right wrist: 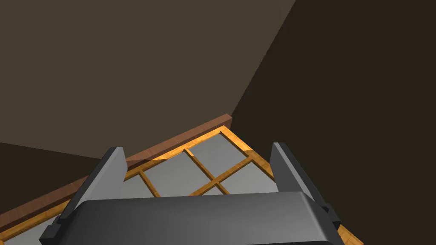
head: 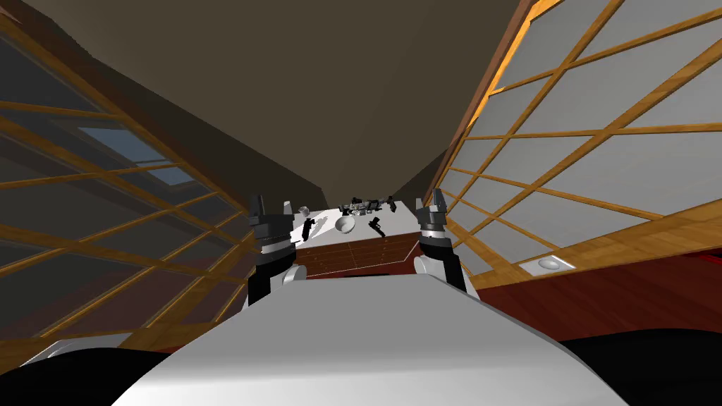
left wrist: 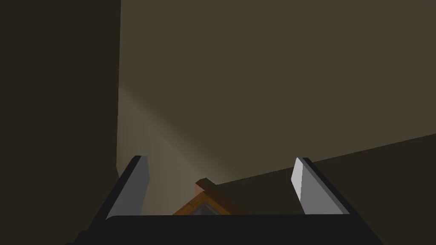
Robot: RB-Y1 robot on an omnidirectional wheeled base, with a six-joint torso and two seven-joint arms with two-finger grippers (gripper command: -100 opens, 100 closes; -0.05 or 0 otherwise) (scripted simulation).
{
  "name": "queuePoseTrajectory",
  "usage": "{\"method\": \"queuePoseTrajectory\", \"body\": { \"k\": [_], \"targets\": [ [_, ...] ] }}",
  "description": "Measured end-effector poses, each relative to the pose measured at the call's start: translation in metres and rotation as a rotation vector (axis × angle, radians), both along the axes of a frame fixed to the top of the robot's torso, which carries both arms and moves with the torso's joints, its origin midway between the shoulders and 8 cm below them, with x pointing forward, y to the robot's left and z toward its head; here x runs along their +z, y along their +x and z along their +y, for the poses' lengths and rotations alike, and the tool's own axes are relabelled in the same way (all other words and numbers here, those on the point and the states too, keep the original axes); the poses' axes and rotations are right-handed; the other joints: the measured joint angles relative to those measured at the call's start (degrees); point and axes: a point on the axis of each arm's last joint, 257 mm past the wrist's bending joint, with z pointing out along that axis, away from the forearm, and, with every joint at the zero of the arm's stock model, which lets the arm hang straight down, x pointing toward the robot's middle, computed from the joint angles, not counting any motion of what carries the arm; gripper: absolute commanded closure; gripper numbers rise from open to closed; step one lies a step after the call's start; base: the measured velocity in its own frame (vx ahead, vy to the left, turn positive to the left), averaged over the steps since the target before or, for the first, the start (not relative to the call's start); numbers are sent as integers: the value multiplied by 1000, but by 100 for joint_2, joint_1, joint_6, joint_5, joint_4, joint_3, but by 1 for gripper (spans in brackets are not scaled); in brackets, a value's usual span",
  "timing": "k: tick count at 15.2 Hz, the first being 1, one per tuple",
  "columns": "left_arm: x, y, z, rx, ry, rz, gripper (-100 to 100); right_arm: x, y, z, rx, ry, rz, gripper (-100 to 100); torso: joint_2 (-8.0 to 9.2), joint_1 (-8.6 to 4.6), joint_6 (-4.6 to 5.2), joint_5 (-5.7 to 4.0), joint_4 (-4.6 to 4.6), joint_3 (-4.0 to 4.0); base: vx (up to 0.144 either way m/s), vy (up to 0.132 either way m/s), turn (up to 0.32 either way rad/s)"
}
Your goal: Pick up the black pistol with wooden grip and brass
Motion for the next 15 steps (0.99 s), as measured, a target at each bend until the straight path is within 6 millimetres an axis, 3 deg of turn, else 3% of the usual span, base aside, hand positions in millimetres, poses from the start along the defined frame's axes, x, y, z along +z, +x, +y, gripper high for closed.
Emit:
{"method": "queuePoseTrajectory", "body": {
  "k": [6,15],
  "targets": [
    [0,0,0,0,0,0,0,-39,10,17,75,-82,100,-100,7,16,-2,3,1,4,-14,35,142],
    [0,0,0,0,0,0,0,-137,16,43,197,-200,318,-100,5,17,-2,4,1,3,-12,47,191]
  ]
}}
